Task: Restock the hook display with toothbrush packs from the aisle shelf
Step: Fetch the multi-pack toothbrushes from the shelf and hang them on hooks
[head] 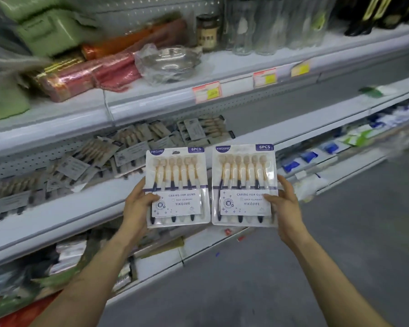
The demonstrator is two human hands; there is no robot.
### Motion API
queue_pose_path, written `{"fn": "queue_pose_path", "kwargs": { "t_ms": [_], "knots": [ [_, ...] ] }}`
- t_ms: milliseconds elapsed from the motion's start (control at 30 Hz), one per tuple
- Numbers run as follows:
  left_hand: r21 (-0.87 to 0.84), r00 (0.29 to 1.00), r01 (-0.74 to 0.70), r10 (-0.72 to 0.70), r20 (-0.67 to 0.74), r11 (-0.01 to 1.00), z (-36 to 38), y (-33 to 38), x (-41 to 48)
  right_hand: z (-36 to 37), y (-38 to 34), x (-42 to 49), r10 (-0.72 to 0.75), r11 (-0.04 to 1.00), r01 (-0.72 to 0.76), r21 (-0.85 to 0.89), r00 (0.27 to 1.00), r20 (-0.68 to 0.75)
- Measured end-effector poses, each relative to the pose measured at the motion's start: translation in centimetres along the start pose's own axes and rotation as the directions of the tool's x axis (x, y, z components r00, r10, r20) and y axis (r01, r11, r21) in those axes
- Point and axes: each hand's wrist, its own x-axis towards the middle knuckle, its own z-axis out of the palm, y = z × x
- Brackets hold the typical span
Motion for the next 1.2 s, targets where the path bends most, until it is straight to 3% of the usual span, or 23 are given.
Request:
{"fn": "queue_pose_path", "kwargs": {
  "t_ms": [233,433,633,800,1033,1200],
  "knots": [
    [0.109,0.979,0.024,-0.045,0.200,0.994,16.2,0.3,5.7,-12.2,-2.2,5.4,-0.004,0.996,0.026,0.091,0.970,-0.242],
    [0.128,0.926,0.074,-0.115,0.361,0.989,32.2,-1.1,14.7,-21.7,-4.7,12.1,0.020,0.988,0.056,0.145,0.880,-0.475],
    [0.163,0.785,0.087,-0.169,0.596,0.983,51.9,-1.0,22.3,-31.6,-10.1,18.2,-0.030,0.984,0.142,0.107,0.724,-0.689],
    [0.168,0.678,0.065,-0.167,0.716,0.984,68.7,0.1,24.1,-40.0,-14.7,20.7,-0.049,0.972,0.218,0.085,0.546,-0.836],
    [0.120,0.494,0.032,-0.120,0.861,0.992,91.4,-0.4,24.5,-52.6,-19.0,25.8,-0.089,0.952,0.305,0.025,0.351,-0.932],
    [0.085,0.431,0.049,-0.098,0.897,0.995,104.9,-0.2,23.5,-62.4,-23.4,29.8,-0.133,0.938,0.346,-0.033,0.270,-0.954]
  ]
}}
